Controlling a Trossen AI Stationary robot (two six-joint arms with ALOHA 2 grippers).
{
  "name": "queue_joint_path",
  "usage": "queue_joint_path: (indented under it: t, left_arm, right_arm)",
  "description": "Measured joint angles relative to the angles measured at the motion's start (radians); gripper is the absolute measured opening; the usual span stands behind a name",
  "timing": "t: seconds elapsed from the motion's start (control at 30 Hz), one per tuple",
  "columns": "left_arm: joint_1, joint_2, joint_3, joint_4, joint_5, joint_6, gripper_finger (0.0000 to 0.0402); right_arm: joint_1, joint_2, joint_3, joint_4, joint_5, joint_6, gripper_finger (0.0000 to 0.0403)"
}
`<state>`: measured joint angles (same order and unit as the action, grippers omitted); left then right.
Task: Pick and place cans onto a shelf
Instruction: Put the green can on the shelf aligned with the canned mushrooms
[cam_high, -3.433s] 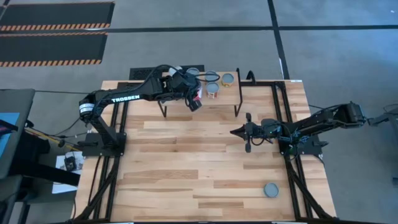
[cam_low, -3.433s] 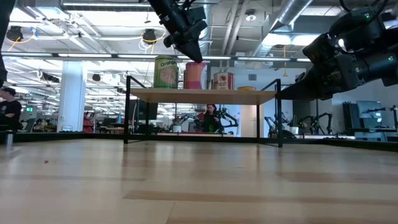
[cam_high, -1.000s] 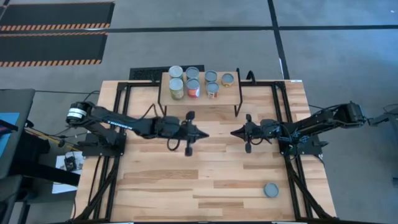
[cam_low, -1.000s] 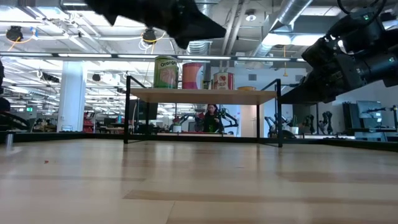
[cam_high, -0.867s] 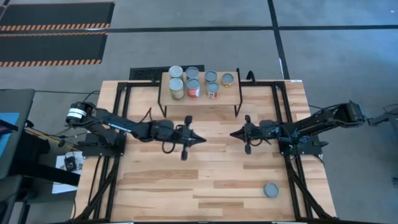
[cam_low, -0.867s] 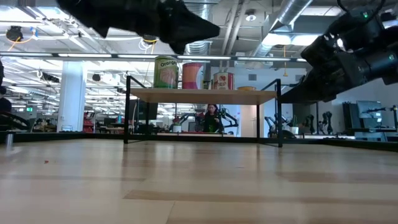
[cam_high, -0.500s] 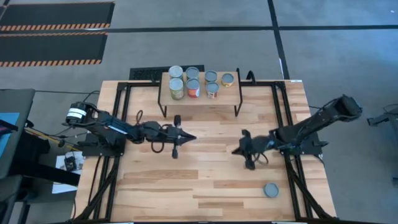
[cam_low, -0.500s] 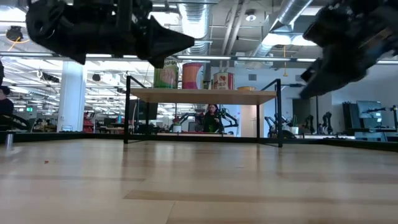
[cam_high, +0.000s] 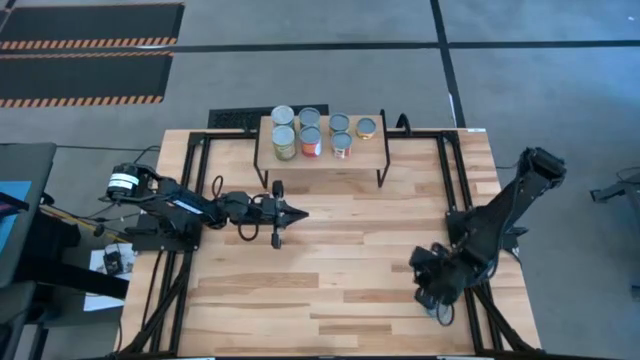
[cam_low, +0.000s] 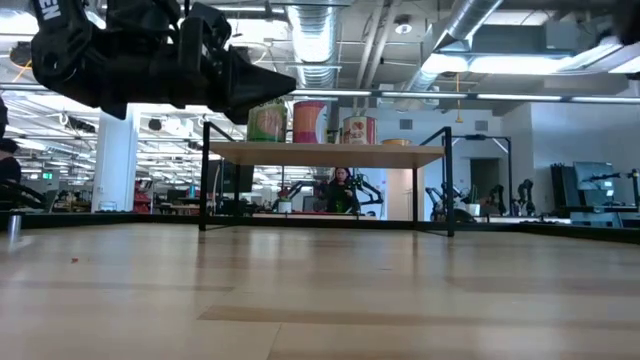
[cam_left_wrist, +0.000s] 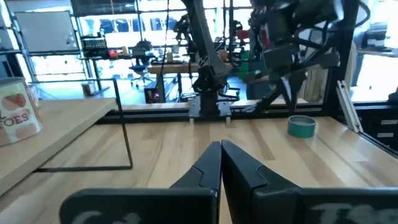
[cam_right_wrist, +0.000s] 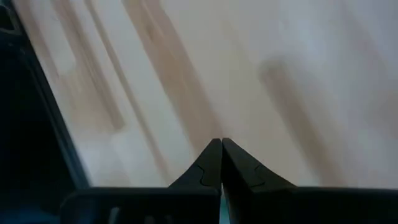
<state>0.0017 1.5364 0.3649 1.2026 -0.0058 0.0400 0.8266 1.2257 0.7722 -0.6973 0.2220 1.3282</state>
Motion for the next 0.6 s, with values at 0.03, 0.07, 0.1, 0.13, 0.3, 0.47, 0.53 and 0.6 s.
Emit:
queue_joint_path:
  t: [0.03, 0.07, 0.1, 0.13, 0.3, 0.47, 0.53, 0.6]
  left_arm:
    - [0.0, 0.0, 0.0, -0.006, 0.002, -0.002, 0.0]
    - [0.0, 0.0, 0.0, -0.016, 0.005, -0.003, 0.0]
    - [0.0, 0.0, 0.0, -0.024, 0.013, -0.004, 0.0]
    - [0.0, 0.0, 0.0, -0.027, 0.021, -0.003, 0.0]
    - [0.0, 0.0, 0.0, -0.04, 0.025, -0.011, 0.0]
    - [0.0, 0.0, 0.0, -0.04, 0.026, -0.027, 0.0]
    - [0.0, 0.0, 0.0, -0.04, 0.026, -0.026, 0.0]
    - [0.0, 0.0, 0.0, -0.04, 0.026, -0.026, 0.0]
  right_arm:
    - [0.015, 0.018, 0.028, -0.034, -0.028, 0.061, 0.0032]
    - [0.029, 0.037, 0.056, -0.063, -0.055, 0.123, 0.0038]
    - [0.042, 0.056, 0.078, -0.085, -0.079, 0.174, 0.0044]
    - [0.053, 0.075, 0.101, -0.102, -0.1, 0.217, 0.0052]
    - [0.082, 0.184, 0.173, -0.13, -0.207, 0.352, 0.0092]
    - [0.081, 0.305, 0.198, -0.131, -0.342, 0.433, 0.0135]
    - [0.081, 0.343, 0.204, -0.127, -0.378, 0.465, 0.015]
    - [0.081, 0.371, 0.205, -0.109, -0.393, 0.484, 0.0161]
